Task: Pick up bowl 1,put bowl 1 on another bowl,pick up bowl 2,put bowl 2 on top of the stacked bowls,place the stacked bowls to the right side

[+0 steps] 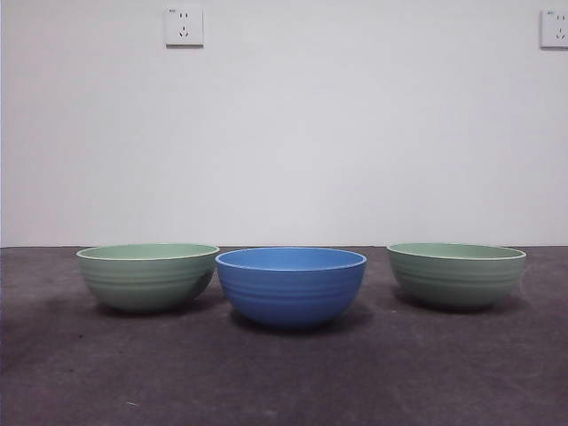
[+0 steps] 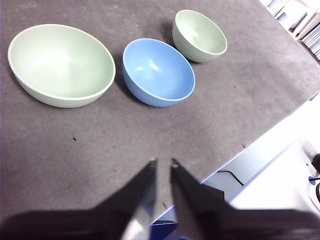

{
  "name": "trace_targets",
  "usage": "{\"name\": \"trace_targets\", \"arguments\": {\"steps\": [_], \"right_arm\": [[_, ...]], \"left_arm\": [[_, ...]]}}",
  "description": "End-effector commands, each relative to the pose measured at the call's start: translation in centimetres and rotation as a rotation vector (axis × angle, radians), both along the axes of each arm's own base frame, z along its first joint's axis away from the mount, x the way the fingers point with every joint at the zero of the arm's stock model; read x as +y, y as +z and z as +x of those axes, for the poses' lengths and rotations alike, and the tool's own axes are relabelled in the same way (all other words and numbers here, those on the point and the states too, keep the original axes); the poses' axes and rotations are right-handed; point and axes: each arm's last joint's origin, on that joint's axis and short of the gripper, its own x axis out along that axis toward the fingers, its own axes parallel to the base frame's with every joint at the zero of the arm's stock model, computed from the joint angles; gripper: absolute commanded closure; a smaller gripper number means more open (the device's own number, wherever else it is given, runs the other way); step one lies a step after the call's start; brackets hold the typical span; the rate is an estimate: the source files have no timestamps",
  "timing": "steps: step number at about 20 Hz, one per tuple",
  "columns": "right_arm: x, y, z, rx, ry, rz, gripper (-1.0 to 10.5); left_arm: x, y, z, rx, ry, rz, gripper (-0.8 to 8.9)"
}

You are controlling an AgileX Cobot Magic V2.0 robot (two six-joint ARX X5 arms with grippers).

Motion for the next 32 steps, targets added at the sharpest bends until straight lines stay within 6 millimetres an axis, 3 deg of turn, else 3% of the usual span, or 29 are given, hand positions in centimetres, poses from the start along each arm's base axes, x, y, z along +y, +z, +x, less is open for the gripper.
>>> {"name": "trace_targets", "arguments": {"steps": [1, 2, 4, 12, 17, 23, 32], "right_arm": [[0.0, 0.1, 0.0, 0.010, -0.015, 0.015, 5.8], [0.0, 0.1, 0.0, 0.018, -0.025, 0.022, 4.6], [0.0, 0.1, 0.0, 0.022, -0.030, 0.025, 3.4], [0.0, 0.0, 0.2, 0.042, -0.051, 0.040, 3.5], [0.1, 0.0, 1.3, 0.065, -0.117, 0.052, 3.5], [0.2, -0.6, 5.0, 0.080, -0.233, 0.009, 3.5], [0.7, -3.2, 13.0, 0.173, -0.317, -0.080, 3.5]], "left_arm": [[0.0, 0.1, 0.0, -0.008, -0.007, 0.000, 2.23], [0.0, 0.1, 0.0, -0.004, -0.003, -0.003, 1.20], [0.0, 0.1, 0.0, 0.002, 0.001, -0.008, 1.16], [0.0, 0.1, 0.0, 0.001, 0.002, -0.008, 1.17], [0.0, 0.2, 0.0, -0.005, 0.005, -0.011, 1.17], [0.0, 0.2, 0.1, -0.009, 0.005, -0.011, 1.17], [0.0, 0.2, 0.1, -0.009, 0.004, -0.011, 1.17]]}}
